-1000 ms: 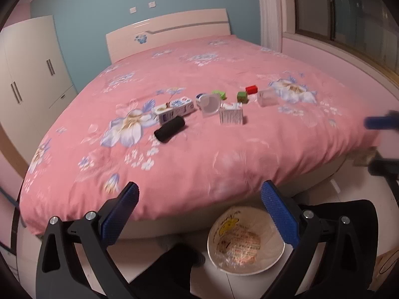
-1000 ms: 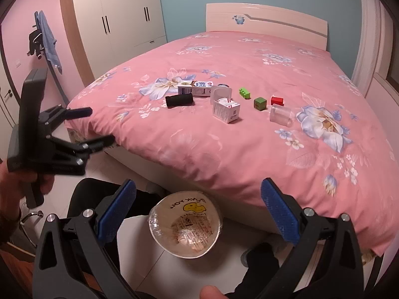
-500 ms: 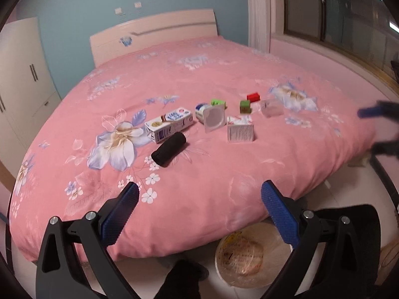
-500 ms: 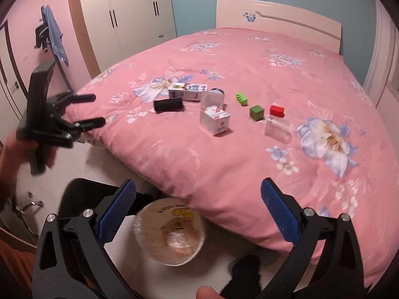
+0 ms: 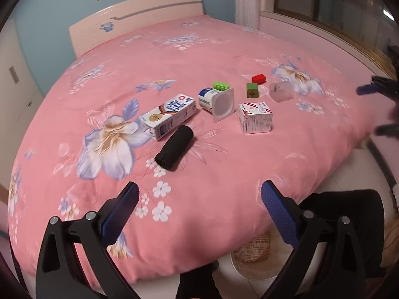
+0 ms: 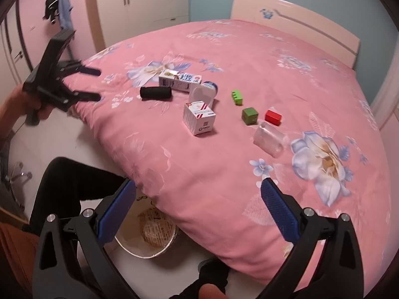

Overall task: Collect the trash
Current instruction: 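Move both tools over the bedspread toward the scattered items, then grasp the black foam roll with left tool while right tool grasps white medicine box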

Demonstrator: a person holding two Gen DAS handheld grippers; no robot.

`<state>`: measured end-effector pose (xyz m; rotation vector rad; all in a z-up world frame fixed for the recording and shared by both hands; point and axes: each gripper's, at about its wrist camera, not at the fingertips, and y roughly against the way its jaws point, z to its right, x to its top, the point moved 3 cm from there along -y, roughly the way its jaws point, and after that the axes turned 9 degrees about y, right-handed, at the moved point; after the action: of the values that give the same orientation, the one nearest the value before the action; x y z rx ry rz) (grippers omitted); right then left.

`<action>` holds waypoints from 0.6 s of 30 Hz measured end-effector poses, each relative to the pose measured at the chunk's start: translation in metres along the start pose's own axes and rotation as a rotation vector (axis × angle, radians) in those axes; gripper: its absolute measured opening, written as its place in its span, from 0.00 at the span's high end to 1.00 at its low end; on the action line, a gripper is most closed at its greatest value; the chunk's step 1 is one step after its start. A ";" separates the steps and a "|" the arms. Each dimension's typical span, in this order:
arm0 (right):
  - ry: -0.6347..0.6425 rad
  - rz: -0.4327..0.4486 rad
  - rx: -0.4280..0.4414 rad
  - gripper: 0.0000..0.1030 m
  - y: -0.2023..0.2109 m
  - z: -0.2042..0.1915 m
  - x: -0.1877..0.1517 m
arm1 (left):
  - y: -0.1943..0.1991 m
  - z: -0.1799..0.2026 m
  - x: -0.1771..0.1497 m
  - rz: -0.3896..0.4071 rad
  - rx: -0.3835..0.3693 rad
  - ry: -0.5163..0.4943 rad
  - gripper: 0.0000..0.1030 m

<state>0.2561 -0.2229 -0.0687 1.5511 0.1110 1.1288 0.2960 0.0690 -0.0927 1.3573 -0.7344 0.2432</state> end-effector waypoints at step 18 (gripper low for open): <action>0.038 -0.131 0.191 0.05 -0.088 0.040 0.064 | -0.065 -0.021 0.034 -0.209 -0.183 -0.212 0.03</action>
<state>0.3604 -0.1822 -0.0978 1.6646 0.3497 1.0688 0.3654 0.0650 -0.1243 1.2848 -0.7636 -0.1332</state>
